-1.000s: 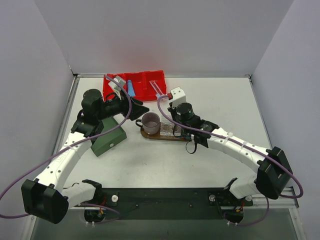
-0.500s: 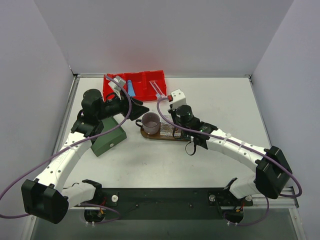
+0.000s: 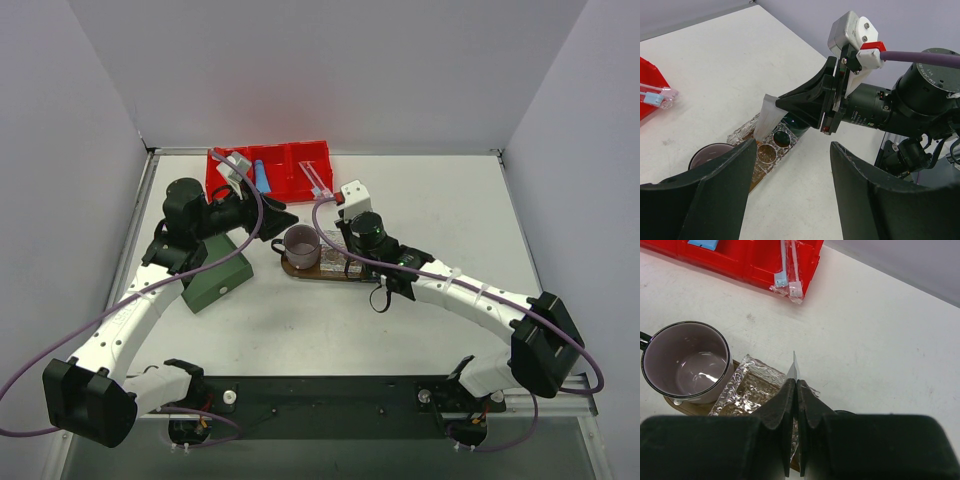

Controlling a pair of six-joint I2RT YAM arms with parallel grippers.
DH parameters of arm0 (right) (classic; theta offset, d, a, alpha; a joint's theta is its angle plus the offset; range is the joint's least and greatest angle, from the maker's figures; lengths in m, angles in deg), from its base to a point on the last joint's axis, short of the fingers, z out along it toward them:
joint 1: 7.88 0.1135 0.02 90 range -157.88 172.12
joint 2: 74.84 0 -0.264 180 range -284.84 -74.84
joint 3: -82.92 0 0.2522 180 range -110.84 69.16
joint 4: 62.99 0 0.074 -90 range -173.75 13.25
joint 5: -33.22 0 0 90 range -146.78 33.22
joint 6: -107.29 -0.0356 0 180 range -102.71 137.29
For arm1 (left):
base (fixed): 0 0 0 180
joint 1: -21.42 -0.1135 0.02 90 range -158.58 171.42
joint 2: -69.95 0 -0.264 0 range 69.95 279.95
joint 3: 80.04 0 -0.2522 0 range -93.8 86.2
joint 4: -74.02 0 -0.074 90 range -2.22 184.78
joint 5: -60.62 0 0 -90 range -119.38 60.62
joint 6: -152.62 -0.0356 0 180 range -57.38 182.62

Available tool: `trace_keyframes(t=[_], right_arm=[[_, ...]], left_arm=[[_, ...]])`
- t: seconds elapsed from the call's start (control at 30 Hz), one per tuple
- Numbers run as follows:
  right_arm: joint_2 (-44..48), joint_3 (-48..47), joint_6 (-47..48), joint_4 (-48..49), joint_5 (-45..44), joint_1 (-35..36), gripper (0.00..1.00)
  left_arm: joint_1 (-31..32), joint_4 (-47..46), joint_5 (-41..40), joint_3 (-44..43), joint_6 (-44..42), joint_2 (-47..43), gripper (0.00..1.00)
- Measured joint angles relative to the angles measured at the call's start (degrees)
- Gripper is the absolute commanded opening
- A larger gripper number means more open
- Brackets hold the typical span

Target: Prepare toiletry sets of a toothbrush and toothpaste on the tray

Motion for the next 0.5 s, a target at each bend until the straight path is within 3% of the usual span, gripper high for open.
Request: trace_keyframes(t=[0.23,0.5], right_arm=[[0.0,0.0,0.1,0.0,-0.4,0.1,0.27],[0.0,0.0,0.1,-0.1,-0.5,0.1,0.44]], left_arm=[[0.0,0.0,0.0,0.0,0.0,0.0,0.72],[0.0,0.0,0.0,0.0,0.0,0.0,0.72]])
